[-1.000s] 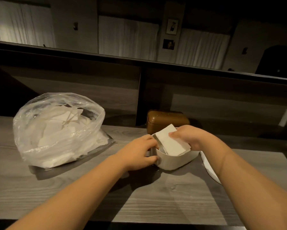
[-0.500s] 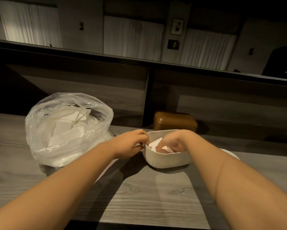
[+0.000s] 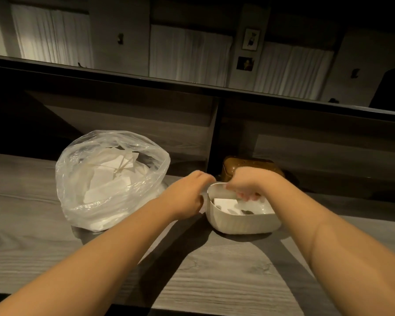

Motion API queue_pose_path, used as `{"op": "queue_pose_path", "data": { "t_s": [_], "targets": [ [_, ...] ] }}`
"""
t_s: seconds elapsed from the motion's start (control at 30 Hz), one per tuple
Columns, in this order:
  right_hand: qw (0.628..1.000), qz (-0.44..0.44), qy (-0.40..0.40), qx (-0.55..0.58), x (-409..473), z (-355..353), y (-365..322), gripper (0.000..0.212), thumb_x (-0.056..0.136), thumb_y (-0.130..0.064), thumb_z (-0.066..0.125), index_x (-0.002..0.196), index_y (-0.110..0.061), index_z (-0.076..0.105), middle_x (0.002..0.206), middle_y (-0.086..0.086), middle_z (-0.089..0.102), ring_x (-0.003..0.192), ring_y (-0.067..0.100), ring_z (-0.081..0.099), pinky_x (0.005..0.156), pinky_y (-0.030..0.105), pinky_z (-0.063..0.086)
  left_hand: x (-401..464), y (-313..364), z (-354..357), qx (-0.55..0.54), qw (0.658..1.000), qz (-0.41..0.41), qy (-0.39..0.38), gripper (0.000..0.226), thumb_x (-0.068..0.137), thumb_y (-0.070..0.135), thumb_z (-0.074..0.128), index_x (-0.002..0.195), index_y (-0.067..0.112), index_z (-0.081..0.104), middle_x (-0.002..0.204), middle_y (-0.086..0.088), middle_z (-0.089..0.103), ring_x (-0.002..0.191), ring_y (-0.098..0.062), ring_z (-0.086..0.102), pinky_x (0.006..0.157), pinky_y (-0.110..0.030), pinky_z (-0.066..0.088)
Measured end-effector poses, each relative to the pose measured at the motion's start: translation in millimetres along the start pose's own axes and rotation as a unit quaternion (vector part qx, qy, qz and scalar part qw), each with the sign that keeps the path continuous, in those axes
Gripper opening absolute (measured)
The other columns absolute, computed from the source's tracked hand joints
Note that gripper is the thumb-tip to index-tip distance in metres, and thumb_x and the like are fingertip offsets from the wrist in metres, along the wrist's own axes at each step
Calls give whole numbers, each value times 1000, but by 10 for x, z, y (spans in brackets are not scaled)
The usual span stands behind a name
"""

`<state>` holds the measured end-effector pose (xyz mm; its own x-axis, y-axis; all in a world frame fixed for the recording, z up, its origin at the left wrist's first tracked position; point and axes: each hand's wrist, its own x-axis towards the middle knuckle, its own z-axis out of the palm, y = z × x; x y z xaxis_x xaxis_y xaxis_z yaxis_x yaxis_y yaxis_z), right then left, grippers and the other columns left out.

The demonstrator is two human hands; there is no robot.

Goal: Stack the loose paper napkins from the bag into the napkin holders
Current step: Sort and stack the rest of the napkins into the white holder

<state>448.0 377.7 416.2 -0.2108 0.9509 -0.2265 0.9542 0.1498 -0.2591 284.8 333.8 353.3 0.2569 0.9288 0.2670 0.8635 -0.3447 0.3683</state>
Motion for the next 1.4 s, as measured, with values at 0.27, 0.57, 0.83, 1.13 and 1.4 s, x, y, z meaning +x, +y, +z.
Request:
{"op": "queue_pose_path", "data": {
  "t_s": [0.27,0.57,0.83,1.13,1.4],
  "targets": [
    [971,-173,44,162,-111,175,-1003,25,96,-17,47,79,-10,63,64,2,59,57,12,53,53,24,42,-276,-128,-678,28,985,-133,110,19,93,18,51,111,20,57,104,-1,62,89,-18,56,74,-32,45],
    [942,-233,127,207,87,421,-1721,20,93,-7,54,84,-23,60,93,1,64,85,19,60,70,30,50,-894,-952,-1197,181,941,-254,133,37,94,18,48,128,31,52,116,8,64,112,-20,52,85,-36,37],
    [933,-337,116,-40,368,695,-2186,43,95,-4,53,134,-22,53,141,0,51,124,21,51,101,34,45,-1075,-1392,-1258,333,892,-304,-5,36,96,36,48,130,31,55,135,1,48,120,-26,33,92,-46,28],
    [970,-231,67,42,781,618,-2598,24,94,-13,42,100,-7,64,105,11,65,88,24,60,73,34,50,-954,-1518,-1262,274,911,-307,35,71,90,18,56,153,31,24,165,-2,-8,149,-32,-3,114,-62,10],
    [975,-223,20,8,936,465,-2628,26,78,-31,79,89,-15,62,91,4,62,78,20,60,66,31,51,-911,-1654,-1246,227,928,-290,47,67,92,22,55,148,47,28,165,2,-6,150,-31,-8,114,-64,6]
  ]
}}
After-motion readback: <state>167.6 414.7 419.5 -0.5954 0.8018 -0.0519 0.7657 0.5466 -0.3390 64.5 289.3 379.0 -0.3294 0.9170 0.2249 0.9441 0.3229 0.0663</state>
